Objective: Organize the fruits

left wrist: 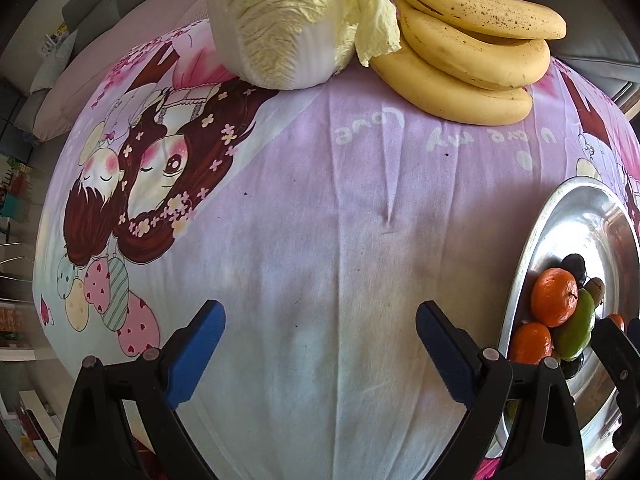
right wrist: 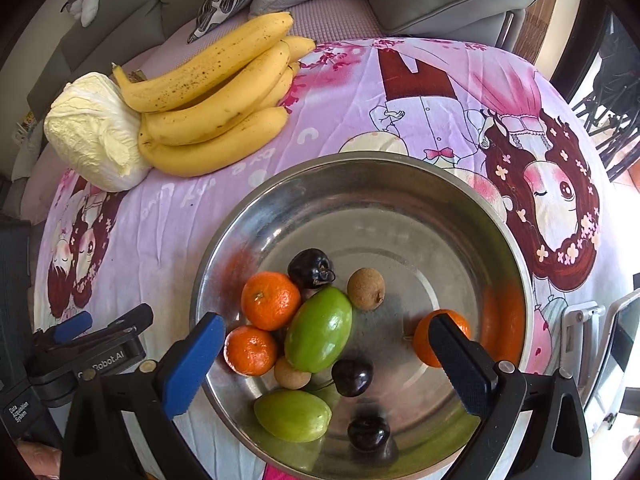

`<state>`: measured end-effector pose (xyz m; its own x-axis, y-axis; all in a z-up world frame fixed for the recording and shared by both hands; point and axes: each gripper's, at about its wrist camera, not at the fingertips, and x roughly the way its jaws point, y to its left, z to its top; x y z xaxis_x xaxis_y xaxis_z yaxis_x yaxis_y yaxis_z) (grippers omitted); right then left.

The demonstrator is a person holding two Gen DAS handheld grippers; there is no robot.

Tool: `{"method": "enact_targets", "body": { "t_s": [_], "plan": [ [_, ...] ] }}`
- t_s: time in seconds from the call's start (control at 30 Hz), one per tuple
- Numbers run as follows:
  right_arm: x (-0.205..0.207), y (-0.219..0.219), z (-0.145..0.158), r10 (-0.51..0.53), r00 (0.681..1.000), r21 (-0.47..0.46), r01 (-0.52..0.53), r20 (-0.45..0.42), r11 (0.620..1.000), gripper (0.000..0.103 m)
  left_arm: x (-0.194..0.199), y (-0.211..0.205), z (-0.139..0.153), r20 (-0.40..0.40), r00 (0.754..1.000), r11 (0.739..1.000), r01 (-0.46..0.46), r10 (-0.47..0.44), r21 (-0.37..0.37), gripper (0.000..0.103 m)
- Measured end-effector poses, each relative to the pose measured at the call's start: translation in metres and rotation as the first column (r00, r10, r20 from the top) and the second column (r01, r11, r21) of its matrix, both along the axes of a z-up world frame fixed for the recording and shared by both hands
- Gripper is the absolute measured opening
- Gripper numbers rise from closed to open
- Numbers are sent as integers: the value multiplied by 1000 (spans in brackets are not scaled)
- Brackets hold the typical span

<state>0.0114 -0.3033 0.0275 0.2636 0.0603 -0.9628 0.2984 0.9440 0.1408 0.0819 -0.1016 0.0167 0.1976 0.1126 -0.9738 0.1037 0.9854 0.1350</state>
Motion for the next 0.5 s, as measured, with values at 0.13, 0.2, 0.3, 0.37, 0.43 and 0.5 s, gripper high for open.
{"method": "enact_targets", "body": {
  "t_s": [0.13, 0.2, 0.3, 0.37, 0.43, 0.5],
  "plan": [
    [-10, 11, 2, 9, 1000, 4, -9, 1, 1000, 103, -13, 18, 4, 25, 1000, 1000, 1, -2, 25, 96],
    [-15, 15, 2, 8, 1000, 4, -8, 0, 1000, 103, -18, 28, -1, 22, 1000, 999, -6, 5, 54, 96],
    [-24, 23, 1, 10, 1000, 9, -10, -1, 1000, 103, -28, 41, -2, 24, 1000, 999, -6, 5, 51, 96],
    [-31, 29, 0, 14, 1000, 6, -14, 1, 1000, 103, -34, 49, -2, 20, 1000, 999, -6, 5, 34, 96],
    [-38, 35, -1, 20, 1000, 0, -20, 3, 1000, 103, -44, 53, -2, 26, 1000, 1000, -1, 0, 28, 96],
    [-44, 42, -2, 29, 1000, -4, -29, 3, 1000, 103, -47, 57, -2, 29, 1000, 1000, 4, -4, 11, 96]
  ]
}}
